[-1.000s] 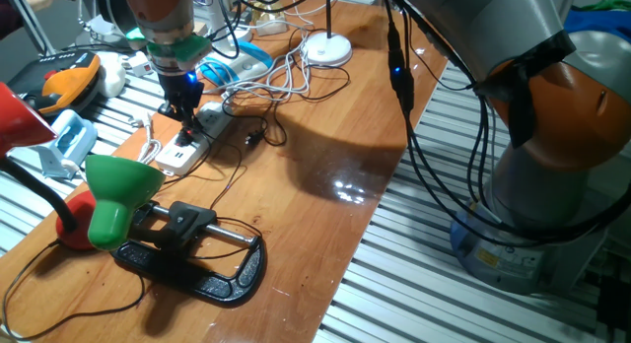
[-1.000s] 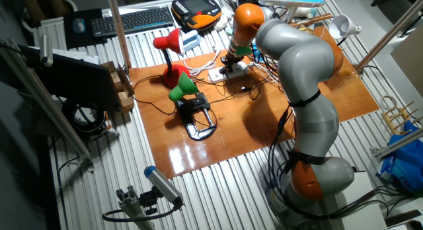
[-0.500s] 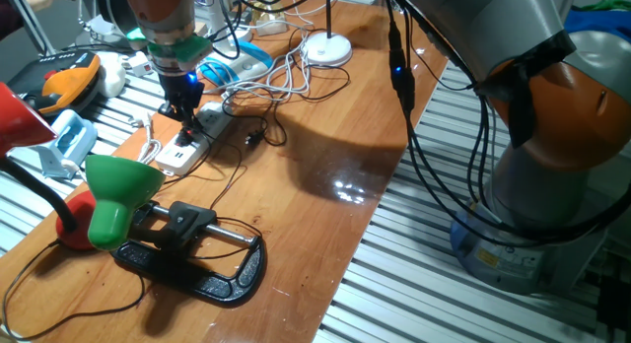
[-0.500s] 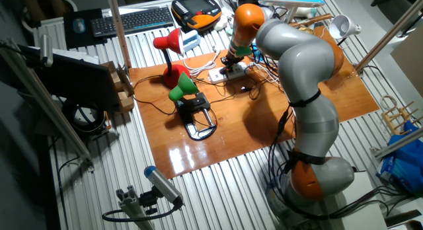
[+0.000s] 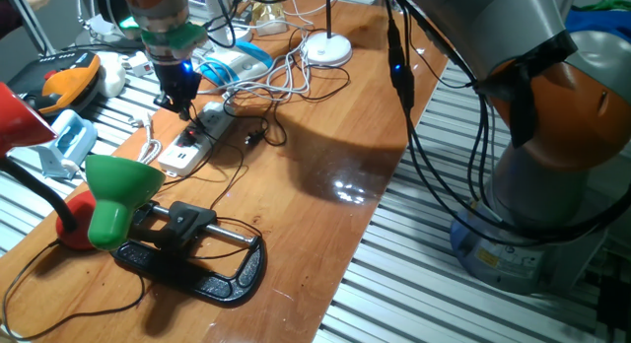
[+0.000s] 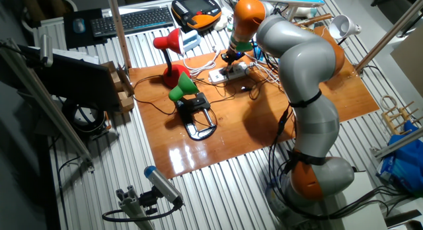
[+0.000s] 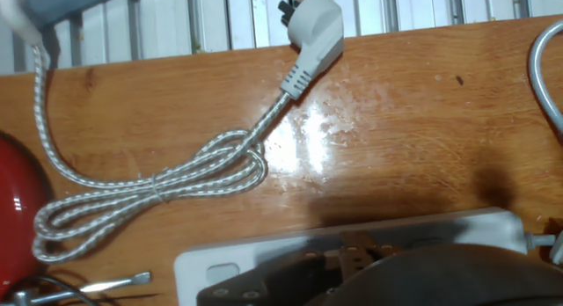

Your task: Plug in the power cord of the desk lamp, turn on the socket, and light up the desk lamp

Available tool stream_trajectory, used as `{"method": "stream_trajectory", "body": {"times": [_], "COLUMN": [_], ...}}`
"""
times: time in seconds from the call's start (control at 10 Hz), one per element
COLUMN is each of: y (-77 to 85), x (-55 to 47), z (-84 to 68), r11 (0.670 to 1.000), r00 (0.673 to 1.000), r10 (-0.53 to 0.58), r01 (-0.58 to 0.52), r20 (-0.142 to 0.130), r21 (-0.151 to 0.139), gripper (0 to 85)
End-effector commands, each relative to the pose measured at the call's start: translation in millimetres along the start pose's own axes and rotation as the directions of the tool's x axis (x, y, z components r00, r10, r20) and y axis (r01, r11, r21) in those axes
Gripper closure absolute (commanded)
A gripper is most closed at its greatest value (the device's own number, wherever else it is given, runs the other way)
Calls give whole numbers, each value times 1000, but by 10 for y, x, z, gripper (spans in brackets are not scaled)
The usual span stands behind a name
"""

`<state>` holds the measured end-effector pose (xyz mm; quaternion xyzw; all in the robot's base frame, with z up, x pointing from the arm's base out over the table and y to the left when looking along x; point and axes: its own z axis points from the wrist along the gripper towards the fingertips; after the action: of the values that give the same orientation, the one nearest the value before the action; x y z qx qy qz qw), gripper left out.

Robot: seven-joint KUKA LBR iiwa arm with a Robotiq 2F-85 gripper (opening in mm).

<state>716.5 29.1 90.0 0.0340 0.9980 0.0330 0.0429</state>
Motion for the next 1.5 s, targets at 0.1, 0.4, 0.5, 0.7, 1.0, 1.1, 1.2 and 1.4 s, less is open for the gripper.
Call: {"method": "stream_trajectory", "body": {"times": [0.1, 0.4, 0.5, 0.7, 1.0, 1.1, 1.2, 1.4], "y": [65, 226, 298, 446, 702, 788, 859, 930], "x": [-18, -4, 4, 27, 119, 160, 205, 290], "z": [-274, -518, -594, -701, -771, -763, -755, -696], "r11": [999, 997, 997, 995, 992, 992, 992, 994], "r00": [999, 997, 997, 995, 993, 993, 993, 994], "r10": [31, 70, 80, 98, 121, 120, 118, 111], "r01": [-32, -71, -81, -98, -121, -120, -118, -111], "r20": [-15, -12, -9, -12, -12, -7, -4, -4], "r21": [-9, -18, -9, 4, 20, 29, 35, 4], "gripper": [850, 850, 850, 850, 850, 850, 850, 850]}}
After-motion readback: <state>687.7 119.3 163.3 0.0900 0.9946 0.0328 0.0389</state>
